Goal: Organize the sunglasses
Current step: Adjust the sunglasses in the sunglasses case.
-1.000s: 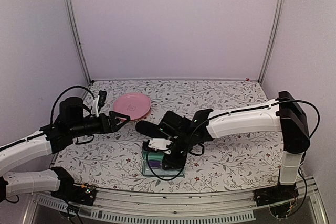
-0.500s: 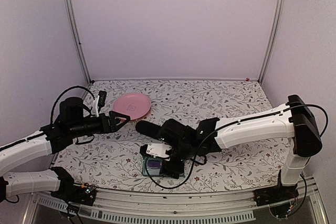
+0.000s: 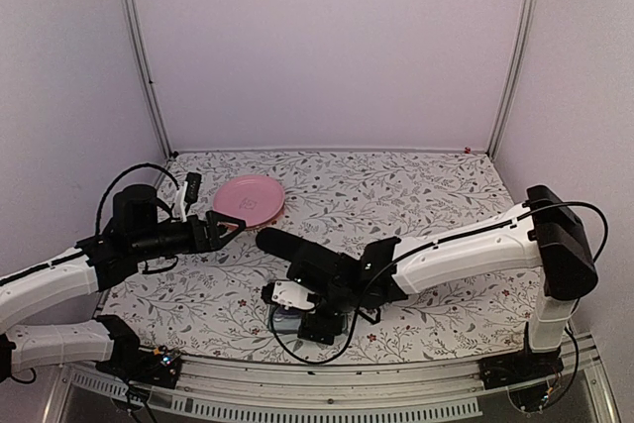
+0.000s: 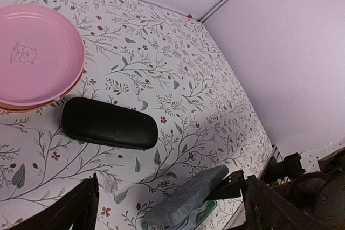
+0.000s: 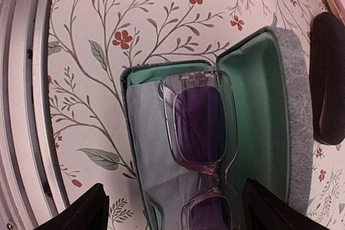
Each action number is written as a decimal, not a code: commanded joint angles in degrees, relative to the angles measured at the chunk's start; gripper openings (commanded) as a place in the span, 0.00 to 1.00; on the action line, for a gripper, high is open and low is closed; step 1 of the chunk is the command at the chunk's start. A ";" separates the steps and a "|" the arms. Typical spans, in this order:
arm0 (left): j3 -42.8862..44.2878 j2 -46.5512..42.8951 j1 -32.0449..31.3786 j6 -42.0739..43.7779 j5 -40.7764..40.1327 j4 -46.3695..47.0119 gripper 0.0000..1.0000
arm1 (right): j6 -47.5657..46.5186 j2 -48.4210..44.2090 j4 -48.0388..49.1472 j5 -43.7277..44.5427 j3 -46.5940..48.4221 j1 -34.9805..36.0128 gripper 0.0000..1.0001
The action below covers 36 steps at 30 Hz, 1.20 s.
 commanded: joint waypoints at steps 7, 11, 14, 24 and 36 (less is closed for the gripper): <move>-0.50 -0.71 0.12 -0.04 0.70 1.25 0.96 | 0.05 4.10 0.36 6.83 1.81 1.50 0.88; -0.54 -0.71 0.12 -0.07 0.75 1.19 0.96 | -0.03 4.43 0.88 7.18 1.89 1.75 0.88; -0.66 -0.71 0.15 -0.04 0.67 1.21 0.96 | -0.10 4.97 1.17 7.11 1.84 1.87 0.88; -0.15 -0.08 0.06 -0.08 0.76 1.26 0.96 | -0.39 5.99 1.55 5.39 1.83 1.98 0.80; -0.05 1.21 0.02 0.14 1.06 1.87 0.96 | 0.09 4.01 1.03 3.88 1.06 2.45 0.66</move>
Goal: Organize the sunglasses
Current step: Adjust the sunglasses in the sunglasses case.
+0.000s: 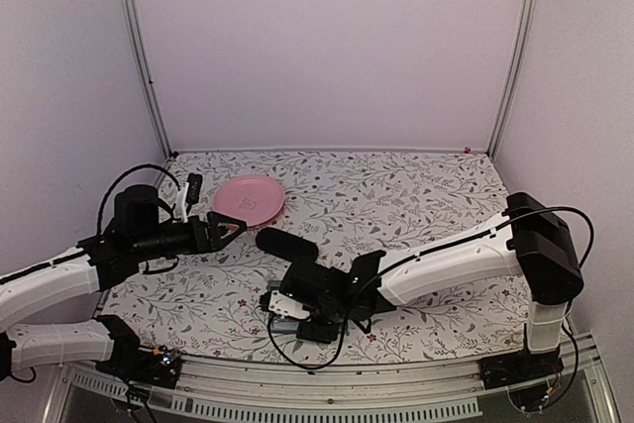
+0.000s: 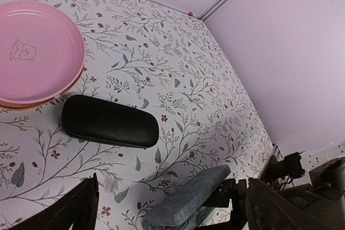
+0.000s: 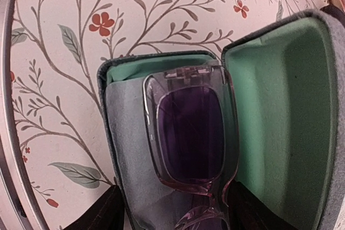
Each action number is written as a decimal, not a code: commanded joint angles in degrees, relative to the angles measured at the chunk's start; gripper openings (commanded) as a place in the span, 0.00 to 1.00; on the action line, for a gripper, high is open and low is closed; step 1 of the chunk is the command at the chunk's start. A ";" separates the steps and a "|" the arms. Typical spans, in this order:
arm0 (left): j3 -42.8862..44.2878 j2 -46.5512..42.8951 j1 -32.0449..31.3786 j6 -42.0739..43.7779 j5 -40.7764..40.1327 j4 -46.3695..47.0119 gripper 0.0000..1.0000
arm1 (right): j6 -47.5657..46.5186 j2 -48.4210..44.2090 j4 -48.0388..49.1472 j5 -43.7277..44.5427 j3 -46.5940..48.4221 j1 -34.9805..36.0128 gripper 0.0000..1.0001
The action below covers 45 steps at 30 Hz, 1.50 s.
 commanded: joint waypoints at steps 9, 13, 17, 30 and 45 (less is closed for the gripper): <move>-0.29 0.37 0.07 0.09 0.80 1.66 0.96 | 1.02 -2.40 0.04 -2.75 -0.88 1.18 0.61; -0.35 0.10 0.02 -0.03 0.82 1.65 0.96 | 0.97 -2.26 -0.22 -2.83 -0.96 1.26 0.61; -0.65 -0.22 0.02 -0.10 0.71 1.55 0.96 | 0.93 -2.52 0.04 -2.90 -1.14 1.30 0.62; -0.05 1.03 0.06 -0.21 1.04 2.24 0.96 | 0.84 -0.17 -2.39 1.33 1.26 1.24 0.77; 0.30 3.27 -0.06 0.06 1.50 3.56 0.96 | -0.49 -5.27 -2.14 -4.85 -1.28 1.24 0.60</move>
